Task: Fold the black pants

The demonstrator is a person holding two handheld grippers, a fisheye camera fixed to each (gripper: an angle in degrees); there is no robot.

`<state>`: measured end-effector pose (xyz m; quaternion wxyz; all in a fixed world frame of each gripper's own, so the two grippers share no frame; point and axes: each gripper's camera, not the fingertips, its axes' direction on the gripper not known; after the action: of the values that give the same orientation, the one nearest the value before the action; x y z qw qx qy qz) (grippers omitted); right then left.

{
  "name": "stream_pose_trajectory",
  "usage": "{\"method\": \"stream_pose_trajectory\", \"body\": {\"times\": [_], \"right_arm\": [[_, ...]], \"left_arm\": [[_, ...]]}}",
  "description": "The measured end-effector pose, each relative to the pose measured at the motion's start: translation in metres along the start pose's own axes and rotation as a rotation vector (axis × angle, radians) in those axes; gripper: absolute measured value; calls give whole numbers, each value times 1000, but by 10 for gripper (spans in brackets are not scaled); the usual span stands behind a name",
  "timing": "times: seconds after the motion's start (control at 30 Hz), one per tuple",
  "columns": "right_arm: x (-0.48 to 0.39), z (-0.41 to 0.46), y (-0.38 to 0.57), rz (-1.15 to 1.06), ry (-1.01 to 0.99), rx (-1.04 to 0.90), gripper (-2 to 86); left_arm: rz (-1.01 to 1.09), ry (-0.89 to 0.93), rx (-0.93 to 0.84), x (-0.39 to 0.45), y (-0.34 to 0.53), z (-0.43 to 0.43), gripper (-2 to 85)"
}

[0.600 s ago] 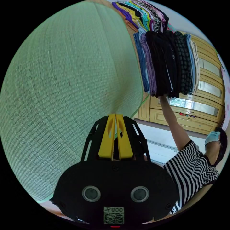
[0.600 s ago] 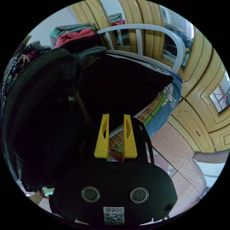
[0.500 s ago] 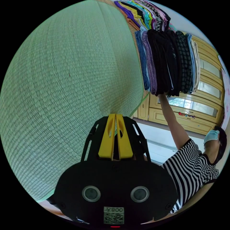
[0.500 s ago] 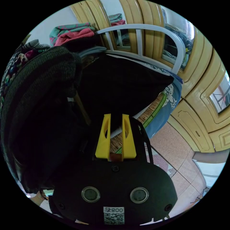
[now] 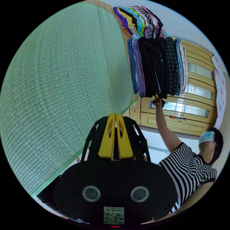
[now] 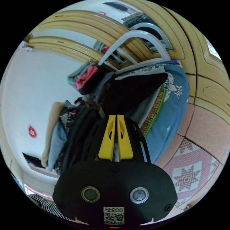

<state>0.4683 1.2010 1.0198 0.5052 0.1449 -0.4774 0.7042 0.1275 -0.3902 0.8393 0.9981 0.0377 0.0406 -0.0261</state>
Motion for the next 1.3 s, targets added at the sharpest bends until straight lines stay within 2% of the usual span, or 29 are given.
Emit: {"method": "stream_pose_trajectory", "body": {"times": [0.2, 0.33, 0.57, 0.8, 1.03, 1.17, 1.3], "right_arm": [[-15, -57, -2, 4, -197, 110, 5], [-40, -95, 1, -38, -260, 171, 5], [-123, -165, 23, -203, -300, 220, 5], [-226, -214, 71, -385, -381, 192, 6], [-324, -204, 135, -510, -452, 55, 6], [-379, -167, 178, -528, -622, -45, 6], [-457, -122, 214, -597, -678, -134, 6]], "left_arm": [[-20, 62, 55, -34, 49, -28, 1], [4, 83, 84, -51, 85, -52, 1], [66, 144, 114, -78, 152, -89, 1], [113, 233, 138, -101, 227, -123, 2], [193, 358, 155, -119, 317, -159, 11], [252, 417, 157, -124, 371, -180, 28], [322, 425, 156, -125, 417, -201, 52]]}}
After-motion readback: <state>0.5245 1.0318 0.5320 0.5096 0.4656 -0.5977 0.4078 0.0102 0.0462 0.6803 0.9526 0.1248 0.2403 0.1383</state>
